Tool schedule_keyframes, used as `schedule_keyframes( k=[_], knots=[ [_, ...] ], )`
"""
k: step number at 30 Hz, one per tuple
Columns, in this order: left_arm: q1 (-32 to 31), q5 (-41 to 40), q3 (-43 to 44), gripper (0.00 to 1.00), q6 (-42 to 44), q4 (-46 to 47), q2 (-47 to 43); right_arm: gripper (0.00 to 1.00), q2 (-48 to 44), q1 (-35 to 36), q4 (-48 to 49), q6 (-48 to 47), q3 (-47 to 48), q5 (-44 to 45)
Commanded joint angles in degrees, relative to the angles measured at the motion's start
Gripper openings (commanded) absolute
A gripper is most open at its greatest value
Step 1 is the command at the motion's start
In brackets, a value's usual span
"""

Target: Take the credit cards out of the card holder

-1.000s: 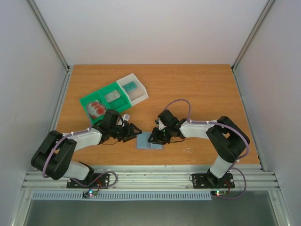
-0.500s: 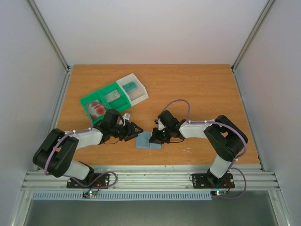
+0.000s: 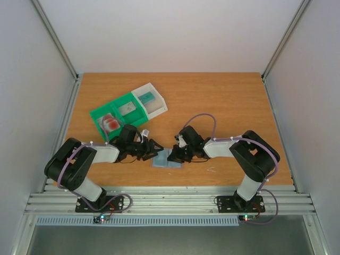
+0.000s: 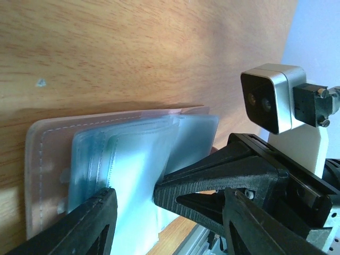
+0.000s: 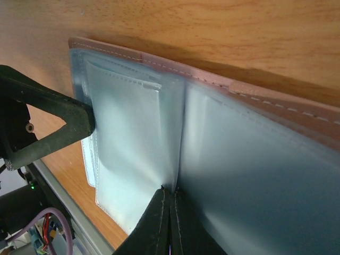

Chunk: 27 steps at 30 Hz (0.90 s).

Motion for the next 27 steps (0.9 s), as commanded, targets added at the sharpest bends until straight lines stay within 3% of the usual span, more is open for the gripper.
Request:
schedule_keyframes(
  k=[1,6,15,27],
  knots=[
    [-0.3,0.3,-1.2,0.56,0.1,3.9,0.6,0.01,2.4,0.3,0.4,0.7,-1.8,2.1],
    [-0.4,-0.4,-1.9,0.56,-0.1,1.6,-2.5,0.01,2.8,0.3,1.3,0.8,-2.2,1.8],
    [-0.4,-6.3,1.8,0.60,8.2,-15.1,-10.0,0.01,4.0,-0.5,4.7,1.9,-3.7,0.3],
    [-0.5,-2.5,1.4,0.59,6.2,-8.6,-5.6,0.01,4.2,-0.6,4.9,2.0,-3.4,-0.3]
  ],
)
